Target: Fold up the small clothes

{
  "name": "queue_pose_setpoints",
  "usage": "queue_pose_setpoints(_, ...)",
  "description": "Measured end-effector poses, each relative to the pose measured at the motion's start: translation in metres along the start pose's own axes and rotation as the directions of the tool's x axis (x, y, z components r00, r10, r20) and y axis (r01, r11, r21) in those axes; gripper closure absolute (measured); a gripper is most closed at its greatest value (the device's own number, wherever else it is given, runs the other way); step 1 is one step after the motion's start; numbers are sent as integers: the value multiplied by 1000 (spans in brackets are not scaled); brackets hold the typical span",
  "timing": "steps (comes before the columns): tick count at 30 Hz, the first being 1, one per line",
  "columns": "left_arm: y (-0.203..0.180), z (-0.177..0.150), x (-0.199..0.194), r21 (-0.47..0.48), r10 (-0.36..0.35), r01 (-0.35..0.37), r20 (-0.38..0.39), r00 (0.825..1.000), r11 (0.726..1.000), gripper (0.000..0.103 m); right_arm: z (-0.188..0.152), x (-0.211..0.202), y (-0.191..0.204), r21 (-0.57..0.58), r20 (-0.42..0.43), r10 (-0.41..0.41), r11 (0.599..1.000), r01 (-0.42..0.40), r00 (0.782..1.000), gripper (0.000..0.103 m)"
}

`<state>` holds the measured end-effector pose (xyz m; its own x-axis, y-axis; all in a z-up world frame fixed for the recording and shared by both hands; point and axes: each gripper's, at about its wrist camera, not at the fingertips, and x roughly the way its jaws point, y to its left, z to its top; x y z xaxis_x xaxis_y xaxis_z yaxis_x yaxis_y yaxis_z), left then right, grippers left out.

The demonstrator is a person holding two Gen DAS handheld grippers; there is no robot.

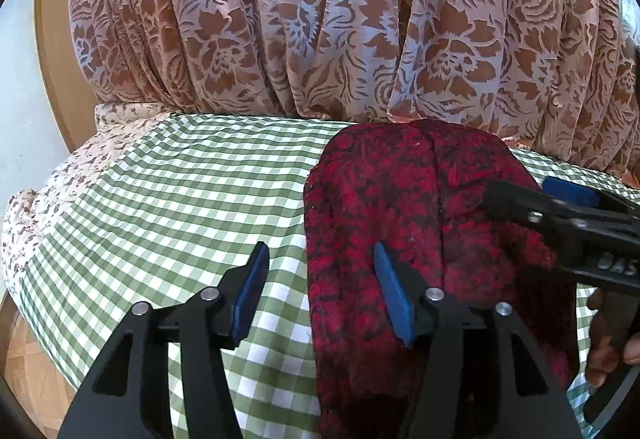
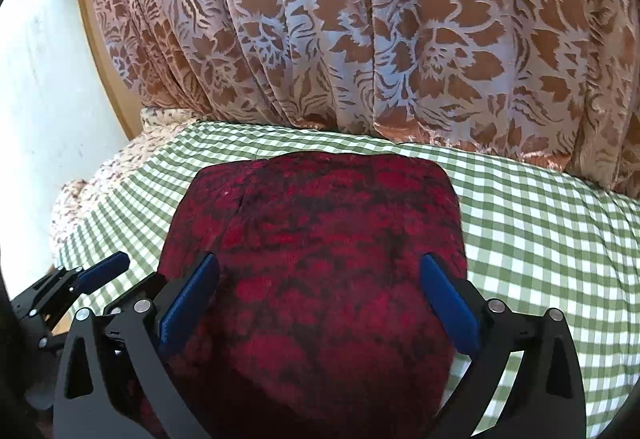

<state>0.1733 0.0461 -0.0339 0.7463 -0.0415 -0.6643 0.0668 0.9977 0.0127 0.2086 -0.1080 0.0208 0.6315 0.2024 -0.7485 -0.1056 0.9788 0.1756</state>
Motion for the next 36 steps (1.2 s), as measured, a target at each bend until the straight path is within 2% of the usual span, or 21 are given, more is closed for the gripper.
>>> queue_pose_setpoints(3,2,-2,-4,-5,3,-3,4,1000,1000,40,-7,-10,-8,28,-3,14,999,-14,1000,4)
queue_pose_setpoints(9,7,-5,-12,-18,-40,40,0,999,999,29,-28,-23,-36,134,-29,78,988,-73,997,4)
queue_pose_setpoints(15,10,-7,-15,-10,-89,89,-3,996,996,18,-48,-22,-66,263,-58,168,954,-147,984,4)
queue_pose_setpoints(19,8,-8,-16,4,-124,124,-3,992,992,11,-57,-11,-82,370,-70,269,901,-225,961,3)
queue_pose_setpoints(22,6,-9,-14,14,-150,150,-8,989,989,8,-61,-5,-85,403,-69,321,875,-268,945,3)
queue_pose_setpoints(36,-6,-18,10,57,-253,258,-88,964,964,5,-69,20,-92,438,-98,468,813,-384,878,3)
